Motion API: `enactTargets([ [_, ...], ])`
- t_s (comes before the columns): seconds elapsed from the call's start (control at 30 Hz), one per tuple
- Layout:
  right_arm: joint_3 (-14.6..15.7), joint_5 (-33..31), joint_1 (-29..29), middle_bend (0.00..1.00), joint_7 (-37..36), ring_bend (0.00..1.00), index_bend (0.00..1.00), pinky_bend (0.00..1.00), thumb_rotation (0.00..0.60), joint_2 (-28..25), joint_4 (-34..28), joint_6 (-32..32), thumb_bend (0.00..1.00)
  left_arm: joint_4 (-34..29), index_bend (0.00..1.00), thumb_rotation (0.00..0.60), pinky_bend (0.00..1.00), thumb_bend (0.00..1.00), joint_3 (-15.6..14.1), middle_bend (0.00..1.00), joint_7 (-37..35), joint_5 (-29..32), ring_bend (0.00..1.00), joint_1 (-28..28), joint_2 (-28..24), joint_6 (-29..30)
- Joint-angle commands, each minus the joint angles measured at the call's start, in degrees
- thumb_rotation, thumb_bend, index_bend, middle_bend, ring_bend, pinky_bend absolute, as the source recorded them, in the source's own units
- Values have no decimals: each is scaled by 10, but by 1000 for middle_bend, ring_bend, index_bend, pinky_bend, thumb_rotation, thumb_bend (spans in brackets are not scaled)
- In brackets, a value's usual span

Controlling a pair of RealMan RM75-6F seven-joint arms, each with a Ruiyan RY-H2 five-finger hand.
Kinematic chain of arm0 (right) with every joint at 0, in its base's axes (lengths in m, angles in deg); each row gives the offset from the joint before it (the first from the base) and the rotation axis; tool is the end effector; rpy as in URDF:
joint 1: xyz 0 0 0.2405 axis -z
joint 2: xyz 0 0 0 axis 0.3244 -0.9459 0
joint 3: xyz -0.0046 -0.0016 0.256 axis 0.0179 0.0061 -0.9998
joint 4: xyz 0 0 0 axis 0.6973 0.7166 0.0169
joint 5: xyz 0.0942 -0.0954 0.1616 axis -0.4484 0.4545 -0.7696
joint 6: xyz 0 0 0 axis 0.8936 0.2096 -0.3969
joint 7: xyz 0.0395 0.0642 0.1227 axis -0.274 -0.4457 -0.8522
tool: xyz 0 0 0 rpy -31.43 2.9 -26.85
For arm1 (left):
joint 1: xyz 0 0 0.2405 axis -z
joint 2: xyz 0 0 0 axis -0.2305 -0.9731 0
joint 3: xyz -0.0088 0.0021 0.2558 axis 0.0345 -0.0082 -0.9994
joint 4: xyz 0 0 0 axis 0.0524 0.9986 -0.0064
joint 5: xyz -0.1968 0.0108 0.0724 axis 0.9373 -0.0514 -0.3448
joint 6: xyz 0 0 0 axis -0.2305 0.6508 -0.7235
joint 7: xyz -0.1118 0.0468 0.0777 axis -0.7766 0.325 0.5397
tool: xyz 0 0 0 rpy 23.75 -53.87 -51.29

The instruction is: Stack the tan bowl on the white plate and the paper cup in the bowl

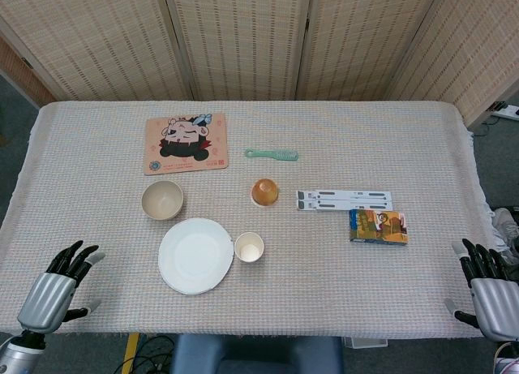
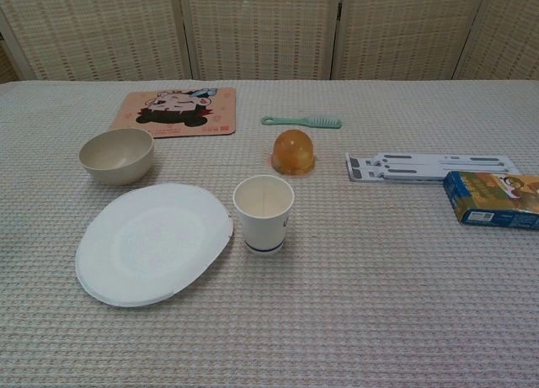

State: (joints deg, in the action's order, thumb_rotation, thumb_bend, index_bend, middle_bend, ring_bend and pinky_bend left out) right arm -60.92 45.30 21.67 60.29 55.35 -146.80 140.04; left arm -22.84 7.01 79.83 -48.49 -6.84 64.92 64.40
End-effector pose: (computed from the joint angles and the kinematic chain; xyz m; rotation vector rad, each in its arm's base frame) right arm -0.2985 -0.1203 0.1687 1.4027 -0.9592 0.6438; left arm -0.2863 0.1624 0.1216 -1.6586 -0.8137 -0.9458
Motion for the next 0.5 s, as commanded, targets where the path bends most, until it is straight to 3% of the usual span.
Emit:
enactTargets([
  [0.03,-1,-1,1,0,-1,0,0,0,600,-1,0,2,214,1,218,600,163,138,-1,166,0,1,5,1,1,-3],
  [0.33,-2,2,7,0,-14,0,0,0,600,-6,0,11,214,-2,218,600,163,138,-2,166,-3,3,6,10,3,-17],
  [0.5,-11,-8,3,0,-29,0,0,0,600,-7,3,9,214,-22,227,600,163,138,14,166,1,14,6,39,-11,-51],
])
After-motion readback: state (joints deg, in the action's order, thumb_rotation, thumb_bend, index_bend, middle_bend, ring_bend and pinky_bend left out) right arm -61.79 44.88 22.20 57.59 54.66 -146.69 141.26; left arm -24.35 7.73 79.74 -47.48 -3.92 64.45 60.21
